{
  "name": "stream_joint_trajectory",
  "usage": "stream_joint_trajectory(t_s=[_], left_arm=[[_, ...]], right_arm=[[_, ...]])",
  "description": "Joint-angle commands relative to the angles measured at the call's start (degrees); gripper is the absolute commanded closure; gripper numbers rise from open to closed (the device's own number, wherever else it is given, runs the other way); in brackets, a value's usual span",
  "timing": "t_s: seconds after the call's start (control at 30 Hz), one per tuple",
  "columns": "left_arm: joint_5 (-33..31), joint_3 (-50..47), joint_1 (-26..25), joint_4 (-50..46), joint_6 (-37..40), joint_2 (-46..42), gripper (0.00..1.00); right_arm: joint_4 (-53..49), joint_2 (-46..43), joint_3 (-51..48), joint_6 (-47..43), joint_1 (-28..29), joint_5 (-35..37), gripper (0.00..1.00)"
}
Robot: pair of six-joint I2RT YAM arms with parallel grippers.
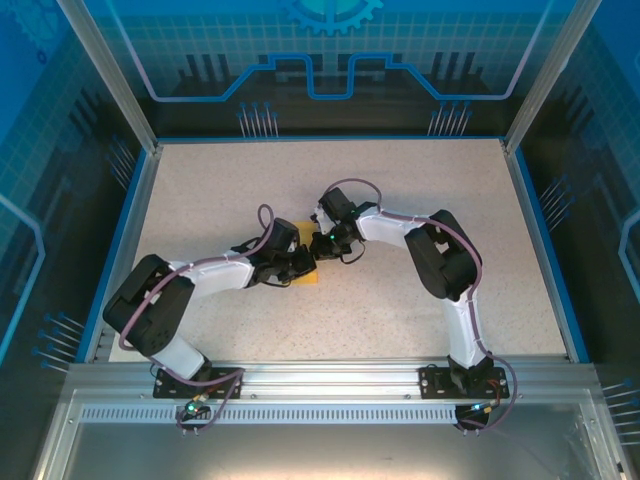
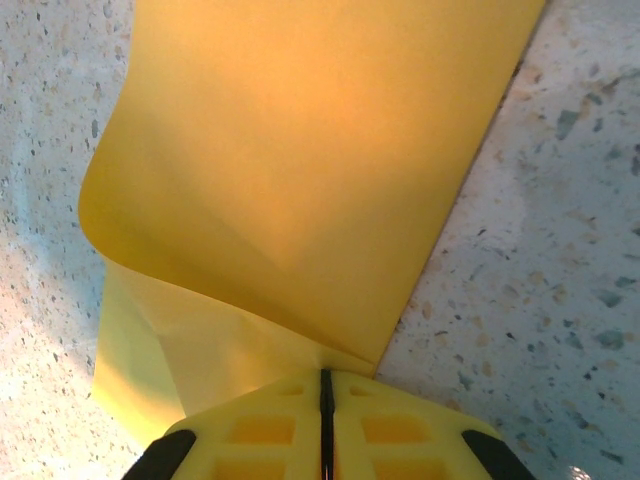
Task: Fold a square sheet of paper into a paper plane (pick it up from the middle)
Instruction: Fold the triangle a second time at the center of the table.
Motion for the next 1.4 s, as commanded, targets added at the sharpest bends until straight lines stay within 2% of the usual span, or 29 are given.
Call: stream_joint_trajectory(t_s=[0.0, 0.4, 0.77, 1.17, 1.37], left_arm=[[-1.81, 0.89, 0.56, -1.8, 0.7, 2.03, 0.9], [-1.62, 2.56, 0.68, -0.93, 1.02, 6.91, 0.92], [-1.35, 1.49, 0.65, -2.56, 0.32, 7.81, 0.96], [-0.76, 1.06, 0.66, -1.87, 0.52, 7.83, 0.98], [-0.53, 1.14, 0.66, -1.68, 0.25, 7.44, 0.98]], right_arm=[[-2.05, 2.39, 0.4, 0.46, 0.38, 2.13, 0.9], [-0.93, 1.38, 0.2, 0.8, -0.15, -0.83, 0.9], [1.14, -6.72, -2.86, 2.52, -0.33, 0.38, 0.89], [0.23, -1.03, 0.1, 2.2, 1.21, -1.62, 0.89], [-1.06, 1.33, 1.33, 2.12, 1.25, -0.18, 0.9]])
